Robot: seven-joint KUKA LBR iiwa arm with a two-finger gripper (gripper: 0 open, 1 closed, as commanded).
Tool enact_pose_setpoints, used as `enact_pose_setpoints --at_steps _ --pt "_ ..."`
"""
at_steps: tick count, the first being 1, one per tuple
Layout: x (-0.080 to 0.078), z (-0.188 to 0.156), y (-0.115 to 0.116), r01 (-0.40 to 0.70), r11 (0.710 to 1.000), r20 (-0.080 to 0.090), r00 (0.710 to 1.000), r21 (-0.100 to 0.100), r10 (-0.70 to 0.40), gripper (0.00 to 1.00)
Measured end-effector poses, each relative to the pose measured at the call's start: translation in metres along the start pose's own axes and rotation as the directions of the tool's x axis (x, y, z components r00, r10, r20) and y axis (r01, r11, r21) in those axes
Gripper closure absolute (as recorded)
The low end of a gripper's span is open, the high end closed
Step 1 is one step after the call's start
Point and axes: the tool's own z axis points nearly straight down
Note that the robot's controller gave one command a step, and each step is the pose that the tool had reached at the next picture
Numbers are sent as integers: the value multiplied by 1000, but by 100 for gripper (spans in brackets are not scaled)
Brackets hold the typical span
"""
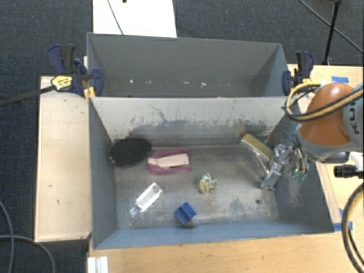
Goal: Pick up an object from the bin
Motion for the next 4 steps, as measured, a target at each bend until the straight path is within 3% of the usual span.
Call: enact_pose_setpoints --at_steps 1,2,3,4 --pt "0 0 0 2 1000 1 1000 0 -2 100" --pt "26 -131 10 23 1000 4 1000 -5 -23 100" --pt "27 -126 10 23 1000 -4 1000 -3 -23 0" --pt "48 -39 121 504 864 -6 864 -8 -504 0"
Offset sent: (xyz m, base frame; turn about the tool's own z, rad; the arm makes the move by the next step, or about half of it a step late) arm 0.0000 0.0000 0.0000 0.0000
